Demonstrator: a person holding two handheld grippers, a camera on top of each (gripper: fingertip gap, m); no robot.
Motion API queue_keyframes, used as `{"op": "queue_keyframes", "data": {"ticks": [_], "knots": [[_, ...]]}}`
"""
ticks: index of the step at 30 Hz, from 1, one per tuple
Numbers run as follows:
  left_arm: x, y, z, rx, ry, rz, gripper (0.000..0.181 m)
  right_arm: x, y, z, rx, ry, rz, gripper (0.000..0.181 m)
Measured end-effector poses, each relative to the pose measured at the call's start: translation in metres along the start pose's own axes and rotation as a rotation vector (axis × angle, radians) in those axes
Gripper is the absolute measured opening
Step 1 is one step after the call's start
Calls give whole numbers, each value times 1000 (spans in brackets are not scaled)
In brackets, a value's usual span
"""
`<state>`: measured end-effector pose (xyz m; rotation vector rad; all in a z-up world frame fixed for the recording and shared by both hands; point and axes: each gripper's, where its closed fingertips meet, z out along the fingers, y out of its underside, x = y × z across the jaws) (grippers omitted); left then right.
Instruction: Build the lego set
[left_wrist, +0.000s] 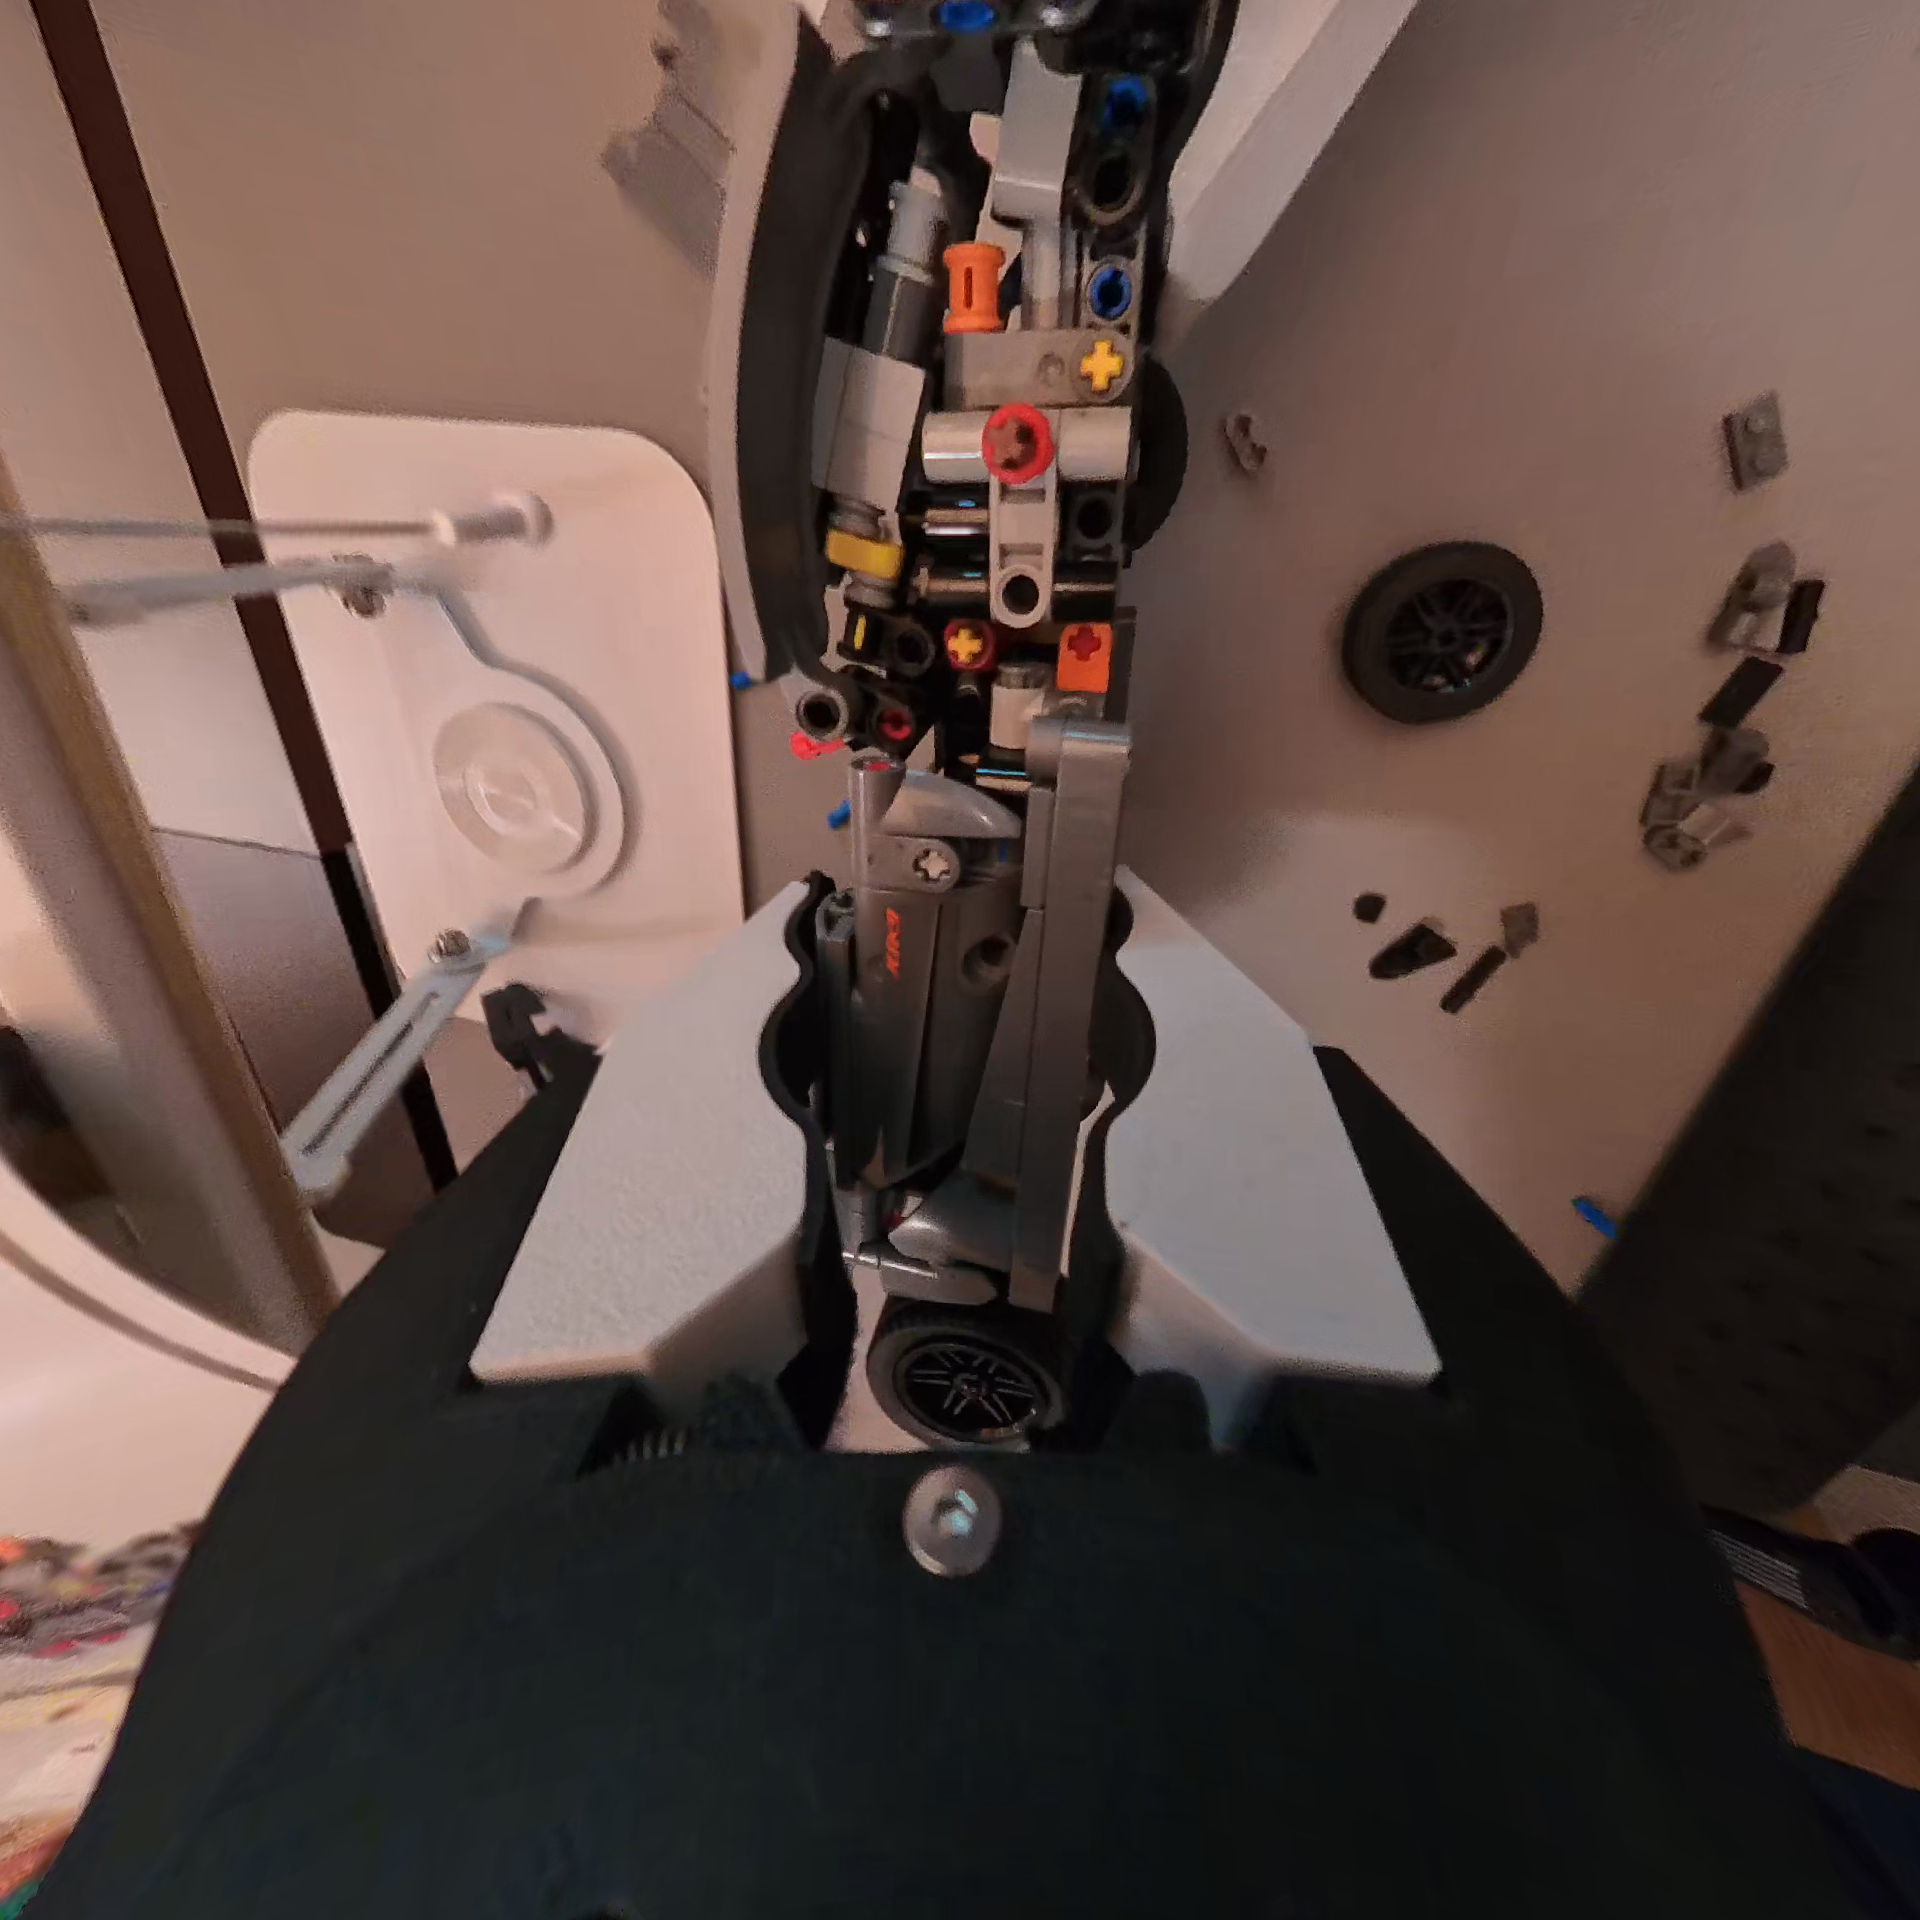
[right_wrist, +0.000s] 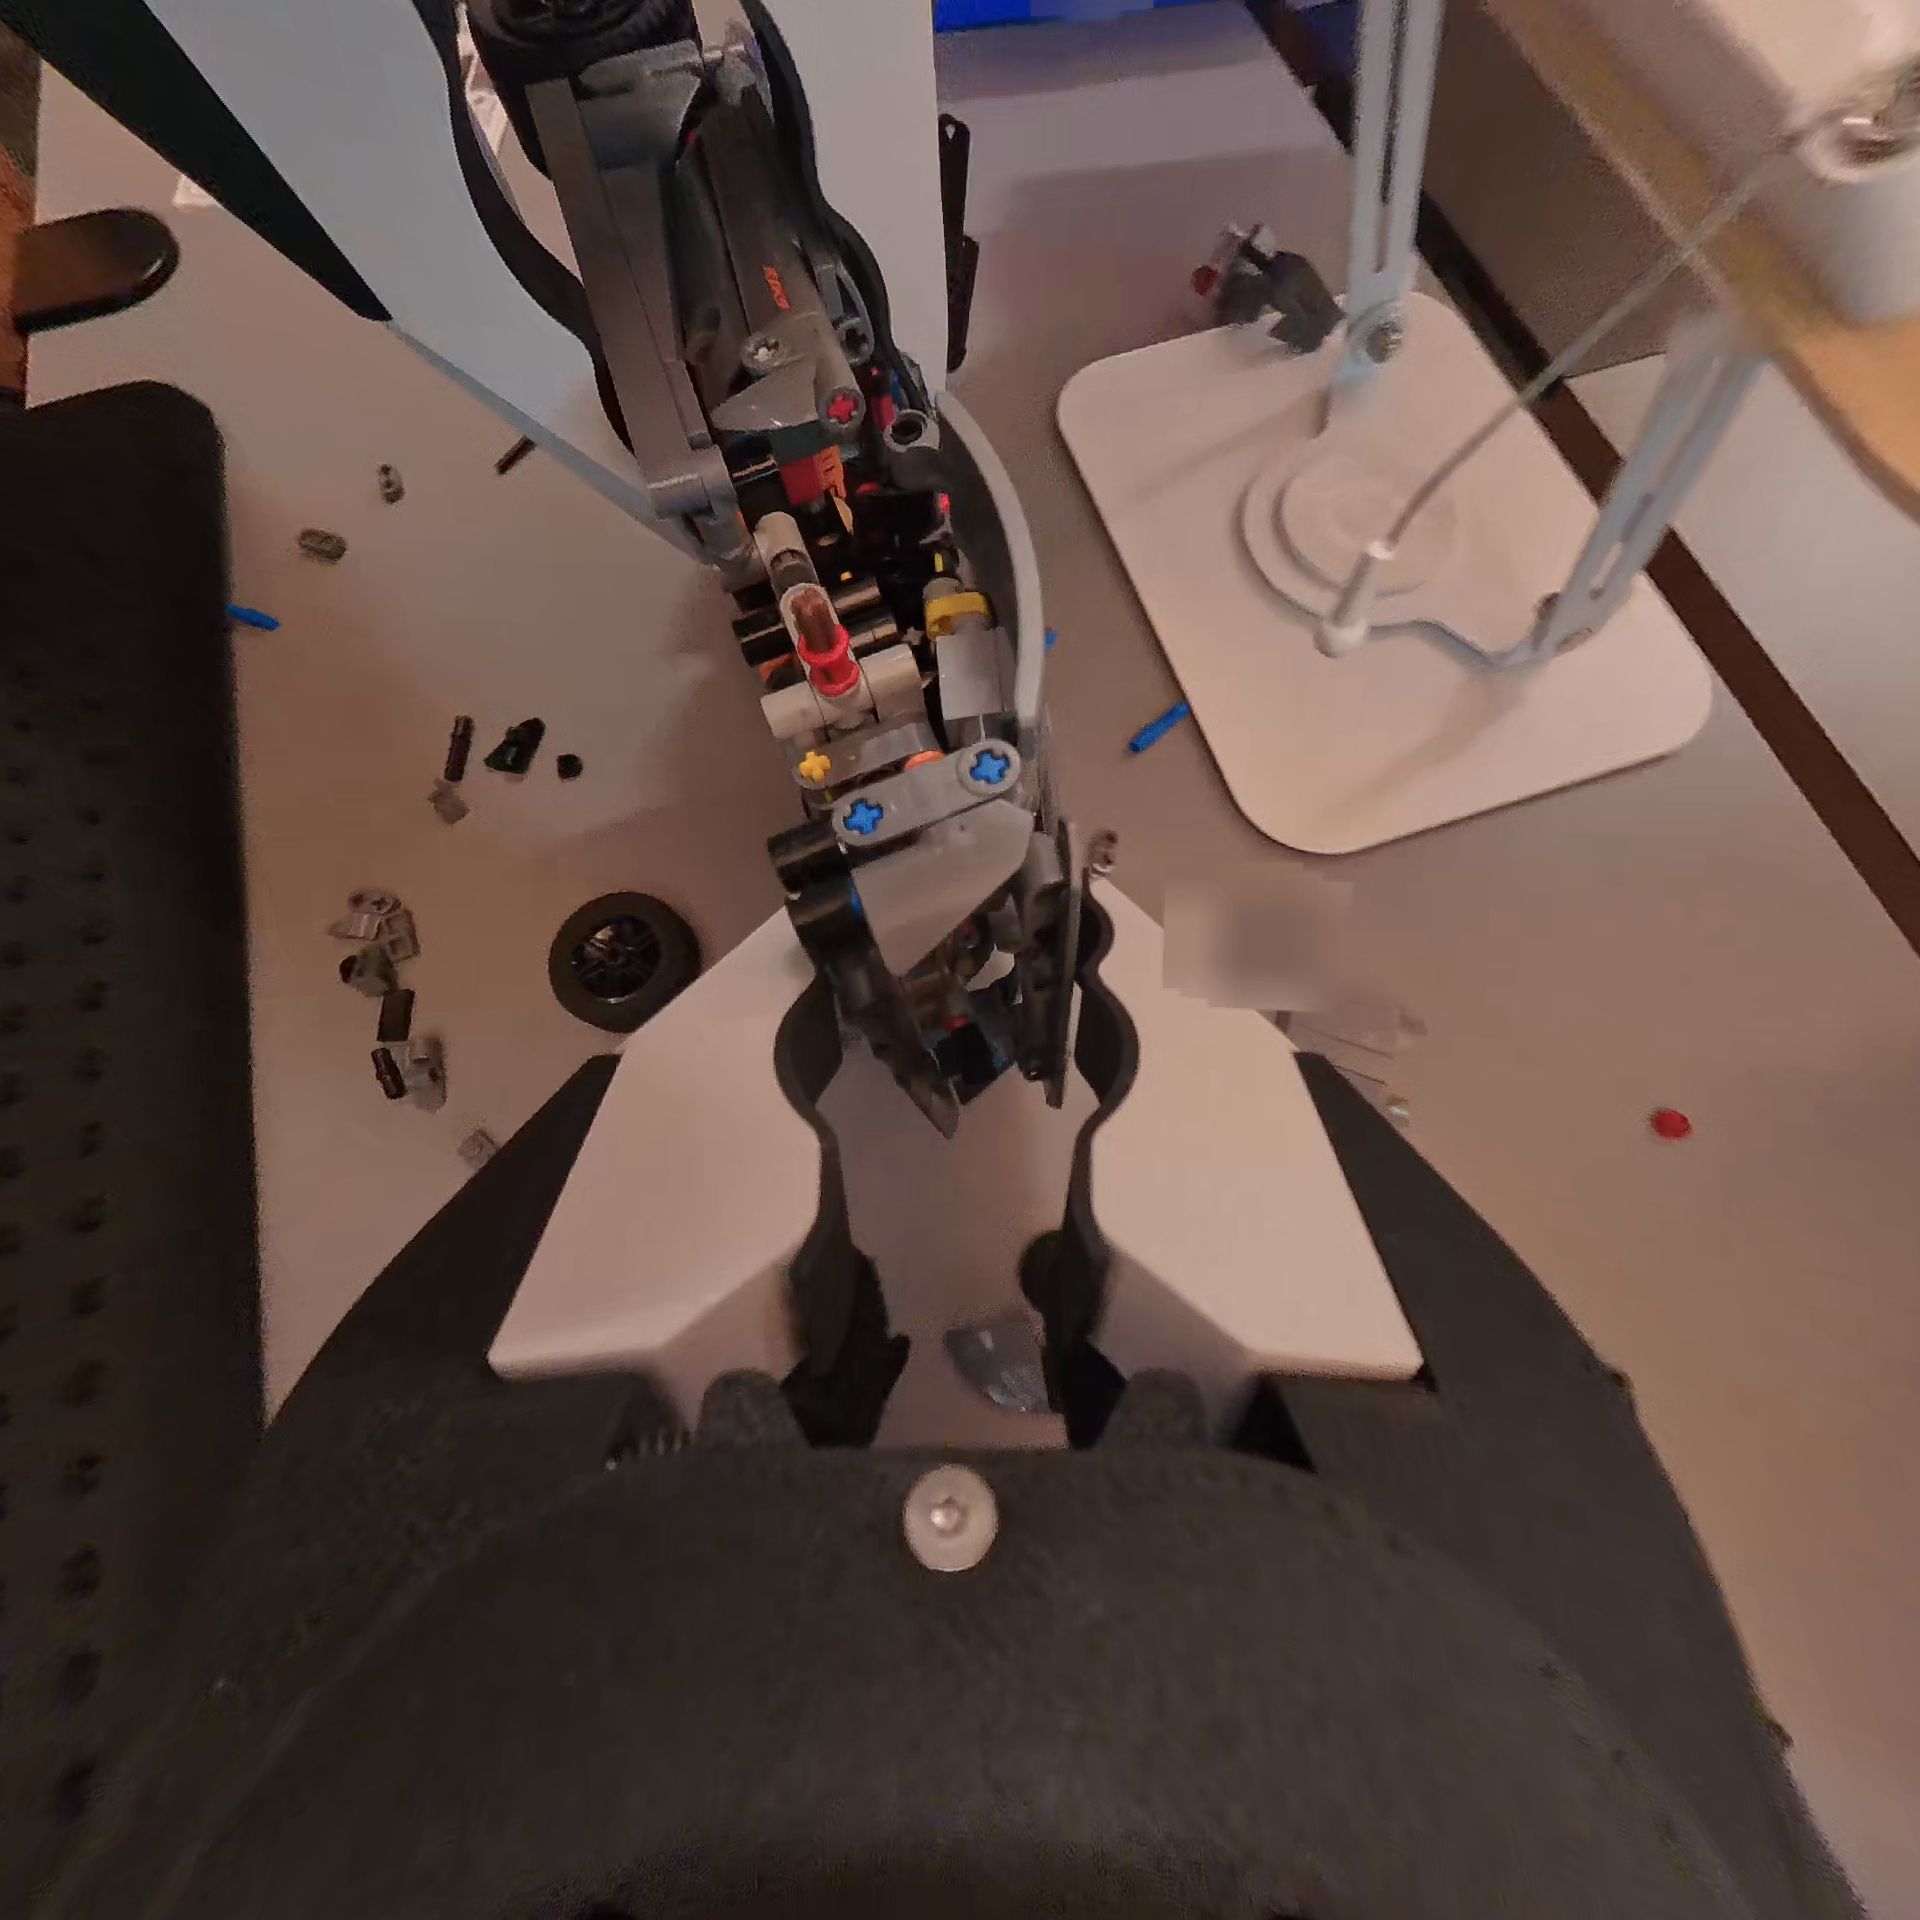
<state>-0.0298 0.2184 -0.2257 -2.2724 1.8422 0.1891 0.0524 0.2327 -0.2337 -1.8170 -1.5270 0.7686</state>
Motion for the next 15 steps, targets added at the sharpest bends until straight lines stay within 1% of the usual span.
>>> {"op": "queue_keyframes", "data": {"ticks": [4, 7, 10, 15], "knots": [[19, 21, 6, -49, 29, -37, 46, -17, 2, 19, -27, -65, -18, 40], [28, 32, 13, -68, 48, -57, 46, -24, 5, 30, -41, -88, -25, 40], [31, 35, 21, -71, 62, -76, 46, -26, 11, 37, -62, -95, -39, 41], [33, 36, 25, -91, 93, -106, 47, -26, 16, 42, -61, -115, -26, 42]]}}
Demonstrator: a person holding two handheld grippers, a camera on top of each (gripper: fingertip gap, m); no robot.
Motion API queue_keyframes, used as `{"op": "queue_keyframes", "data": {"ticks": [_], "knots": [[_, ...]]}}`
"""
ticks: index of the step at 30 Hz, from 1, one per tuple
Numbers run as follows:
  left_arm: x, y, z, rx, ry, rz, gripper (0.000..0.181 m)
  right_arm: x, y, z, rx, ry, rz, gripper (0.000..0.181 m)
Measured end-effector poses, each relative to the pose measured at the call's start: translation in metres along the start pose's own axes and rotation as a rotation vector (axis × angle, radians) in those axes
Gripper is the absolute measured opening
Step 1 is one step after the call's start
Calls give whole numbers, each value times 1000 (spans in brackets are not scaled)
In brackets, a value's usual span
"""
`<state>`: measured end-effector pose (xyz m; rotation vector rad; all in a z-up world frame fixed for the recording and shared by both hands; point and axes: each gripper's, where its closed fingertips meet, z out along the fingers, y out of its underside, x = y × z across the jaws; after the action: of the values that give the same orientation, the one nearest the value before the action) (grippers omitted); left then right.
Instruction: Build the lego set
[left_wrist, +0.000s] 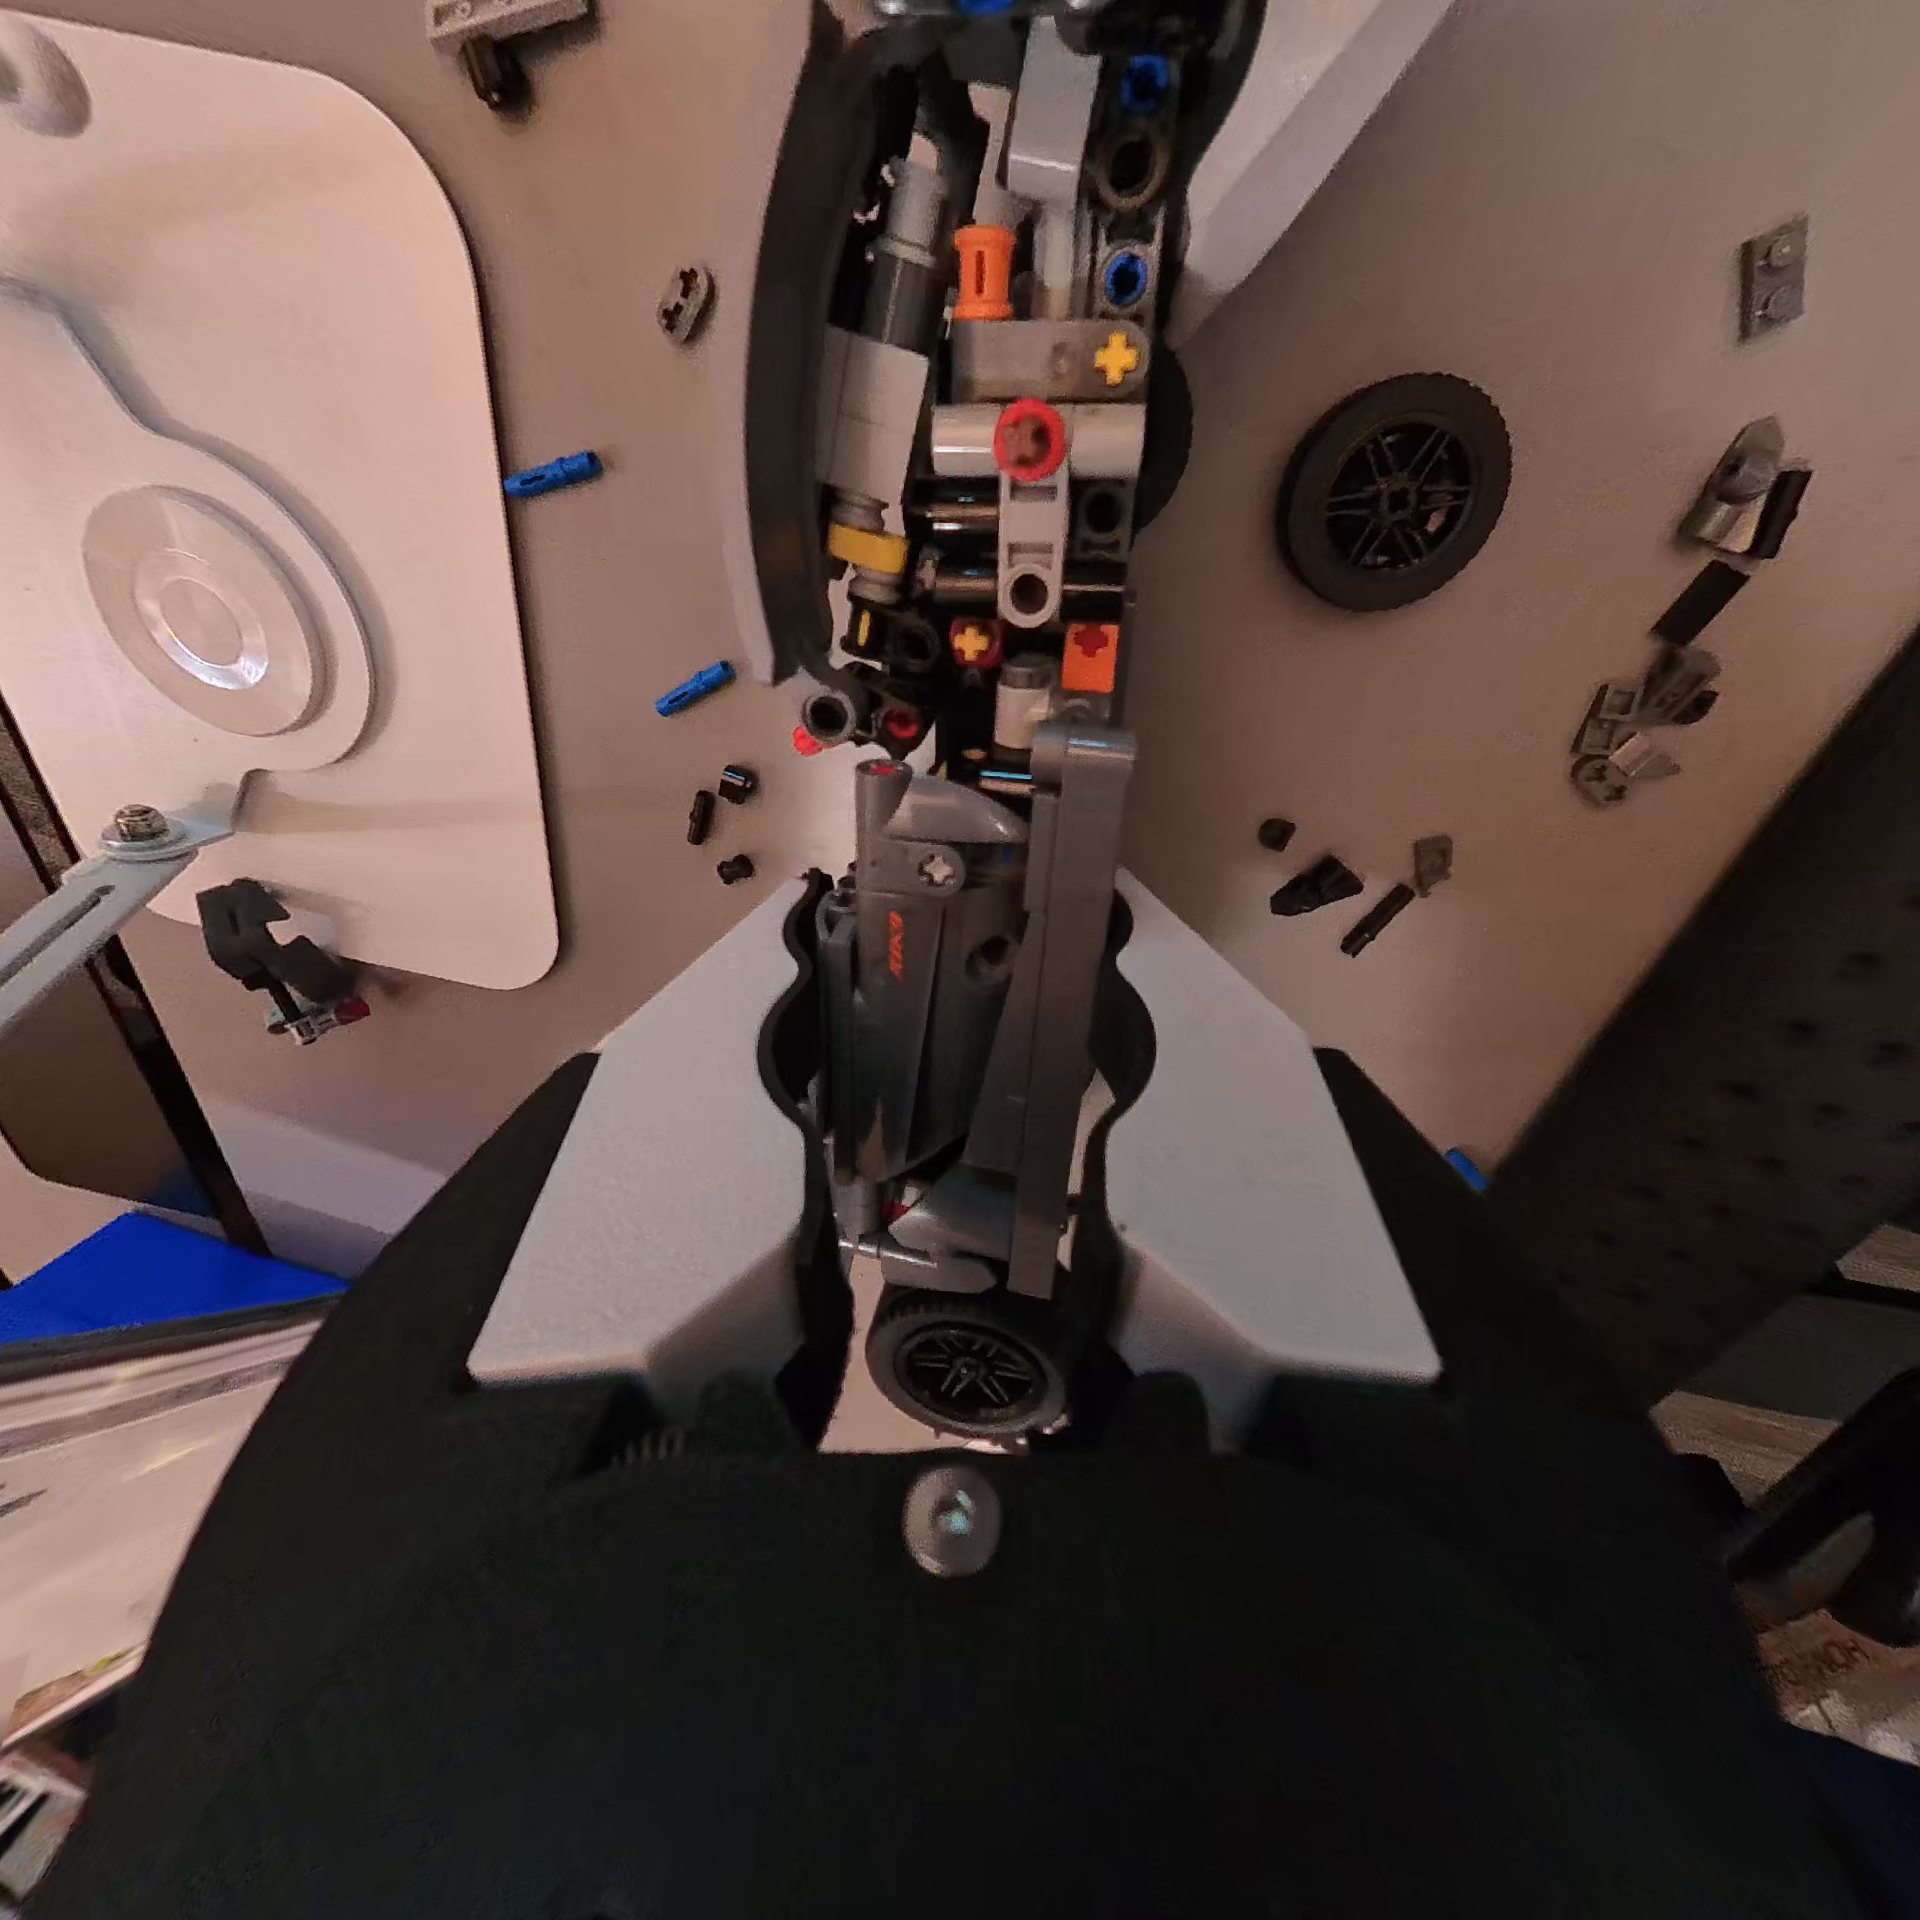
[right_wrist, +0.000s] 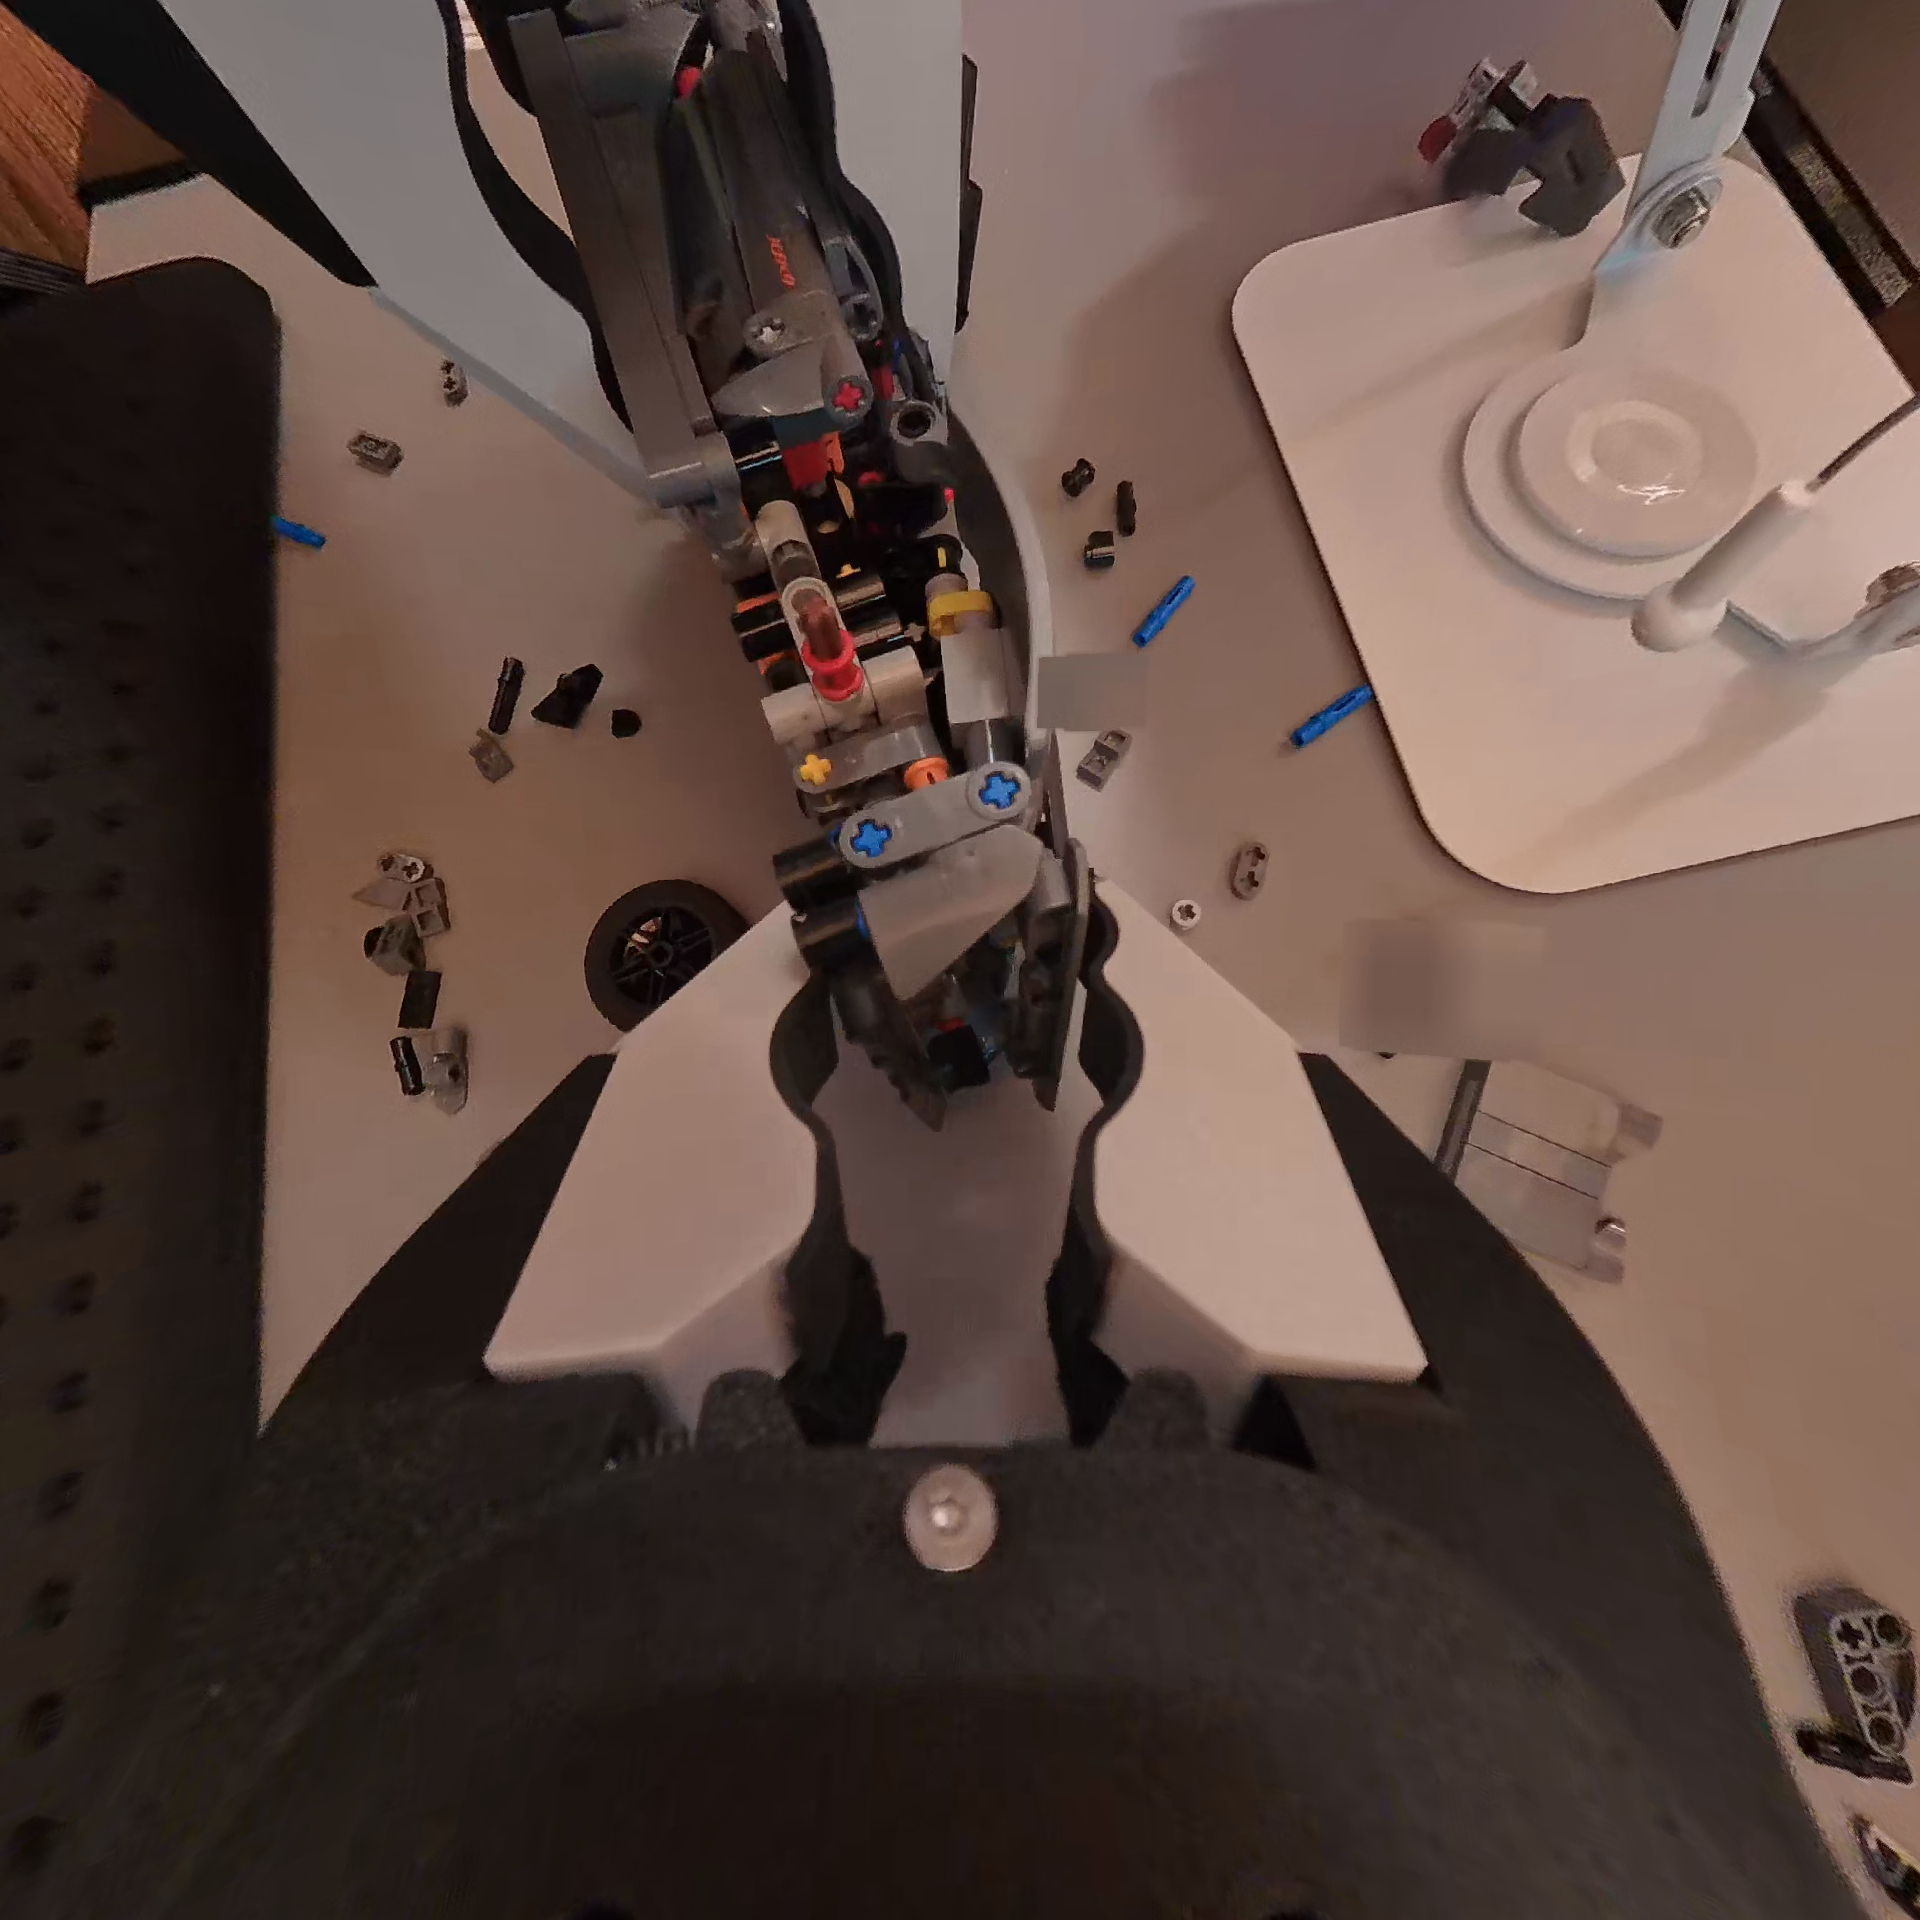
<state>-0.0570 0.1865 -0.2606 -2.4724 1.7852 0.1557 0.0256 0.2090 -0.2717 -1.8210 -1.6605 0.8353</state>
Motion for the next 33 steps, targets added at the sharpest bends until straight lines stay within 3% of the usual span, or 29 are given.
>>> {"op": "queue_keyframes", "data": {"ticks": [8, 17, 24, 29, 33], "knots": [[6, 1, 3, 62, 102, -60, 60, -1, 0, 1, 10, -5, 11, 46], [6, 8, -21, 235, 73, -68, 60, 2, -3, -10, 21, 33, 8, 51], [-4, 49, -41, 334, -31, -91, 60, 4, -7, -24, 36, 70, 6, 60], [-6, 57, -56, 474, -117, -84, 58, 8, -23, -52, 98, 170, -46, 58], [-6, 58, -61, 532, -180, -56, 55, -34, -42, -72, 168, 212, -268, 55]]}}
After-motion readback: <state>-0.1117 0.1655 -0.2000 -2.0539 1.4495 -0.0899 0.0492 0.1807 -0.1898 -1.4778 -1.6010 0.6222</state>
